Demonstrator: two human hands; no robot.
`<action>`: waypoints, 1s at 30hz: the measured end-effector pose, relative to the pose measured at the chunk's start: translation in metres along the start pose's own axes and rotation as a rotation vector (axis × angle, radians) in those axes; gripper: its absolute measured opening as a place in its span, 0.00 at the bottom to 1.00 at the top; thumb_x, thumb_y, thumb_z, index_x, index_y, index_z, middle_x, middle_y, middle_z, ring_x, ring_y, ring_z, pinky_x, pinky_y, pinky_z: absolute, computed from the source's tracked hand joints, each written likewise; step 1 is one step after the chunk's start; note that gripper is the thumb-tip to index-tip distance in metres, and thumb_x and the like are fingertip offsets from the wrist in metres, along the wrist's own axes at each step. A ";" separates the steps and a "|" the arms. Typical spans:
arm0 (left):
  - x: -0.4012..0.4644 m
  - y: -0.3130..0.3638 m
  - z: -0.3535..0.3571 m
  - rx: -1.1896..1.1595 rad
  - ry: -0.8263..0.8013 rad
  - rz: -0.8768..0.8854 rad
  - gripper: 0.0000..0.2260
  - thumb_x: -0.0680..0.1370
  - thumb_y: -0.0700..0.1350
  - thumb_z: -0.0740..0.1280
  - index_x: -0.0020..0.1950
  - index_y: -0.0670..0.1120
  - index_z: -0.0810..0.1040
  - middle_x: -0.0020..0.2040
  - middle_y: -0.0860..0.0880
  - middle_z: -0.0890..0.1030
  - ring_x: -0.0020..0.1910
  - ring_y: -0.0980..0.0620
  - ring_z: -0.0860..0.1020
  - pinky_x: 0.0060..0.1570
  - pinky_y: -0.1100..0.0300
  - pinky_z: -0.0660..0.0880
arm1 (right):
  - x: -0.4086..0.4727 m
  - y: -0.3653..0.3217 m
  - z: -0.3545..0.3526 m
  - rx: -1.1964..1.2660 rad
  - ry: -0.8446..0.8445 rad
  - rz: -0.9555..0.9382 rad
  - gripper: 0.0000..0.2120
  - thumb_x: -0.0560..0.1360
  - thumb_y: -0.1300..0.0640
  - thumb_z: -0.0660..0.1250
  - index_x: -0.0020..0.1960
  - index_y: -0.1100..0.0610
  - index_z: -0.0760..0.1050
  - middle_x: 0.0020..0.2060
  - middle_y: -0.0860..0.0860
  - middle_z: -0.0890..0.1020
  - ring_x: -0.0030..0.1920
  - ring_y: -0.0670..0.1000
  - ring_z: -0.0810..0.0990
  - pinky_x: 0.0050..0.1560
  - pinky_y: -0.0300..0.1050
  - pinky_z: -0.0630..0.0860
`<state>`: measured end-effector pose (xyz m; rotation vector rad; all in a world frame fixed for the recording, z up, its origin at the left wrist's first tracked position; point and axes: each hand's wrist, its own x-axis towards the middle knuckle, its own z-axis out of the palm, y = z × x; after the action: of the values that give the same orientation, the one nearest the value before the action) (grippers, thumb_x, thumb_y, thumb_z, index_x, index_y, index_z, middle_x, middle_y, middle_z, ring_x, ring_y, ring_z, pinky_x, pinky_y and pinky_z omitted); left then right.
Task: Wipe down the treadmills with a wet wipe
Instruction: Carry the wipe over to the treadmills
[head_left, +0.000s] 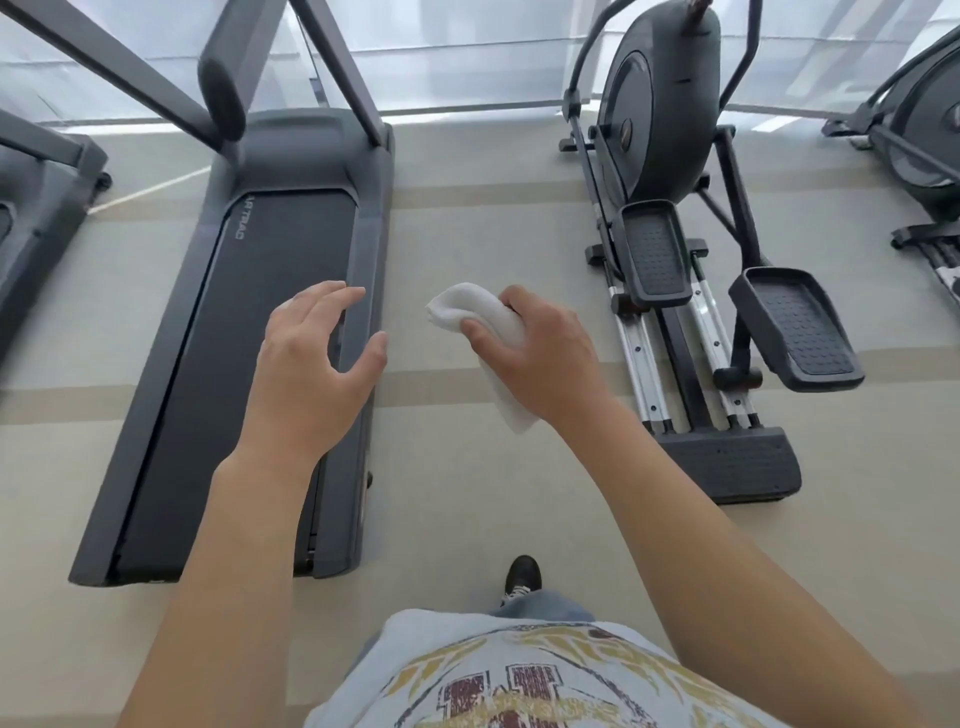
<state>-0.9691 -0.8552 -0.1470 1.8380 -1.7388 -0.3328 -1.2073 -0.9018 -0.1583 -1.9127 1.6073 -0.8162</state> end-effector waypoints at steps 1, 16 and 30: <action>0.004 0.003 0.004 0.002 0.004 -0.009 0.21 0.82 0.53 0.69 0.75 0.50 0.76 0.76 0.52 0.74 0.78 0.52 0.67 0.76 0.56 0.62 | 0.006 0.006 -0.001 0.004 -0.008 -0.002 0.16 0.78 0.38 0.69 0.45 0.50 0.73 0.34 0.46 0.78 0.37 0.52 0.78 0.37 0.45 0.67; 0.070 -0.009 0.028 0.027 0.057 -0.079 0.20 0.83 0.50 0.69 0.74 0.49 0.76 0.75 0.51 0.75 0.76 0.50 0.69 0.76 0.54 0.64 | 0.093 0.028 0.016 0.032 -0.092 -0.043 0.16 0.78 0.39 0.69 0.43 0.50 0.73 0.32 0.46 0.76 0.35 0.51 0.77 0.36 0.46 0.70; 0.190 -0.096 0.017 0.004 0.078 -0.076 0.22 0.82 0.54 0.67 0.75 0.49 0.75 0.75 0.51 0.75 0.76 0.49 0.69 0.75 0.59 0.62 | 0.210 -0.015 0.086 -0.005 -0.144 -0.043 0.16 0.78 0.38 0.69 0.45 0.51 0.75 0.34 0.46 0.78 0.36 0.51 0.78 0.38 0.50 0.76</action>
<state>-0.8766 -1.0461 -0.1752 1.8977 -1.6218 -0.2841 -1.1104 -1.1058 -0.1813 -1.9681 1.4888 -0.6754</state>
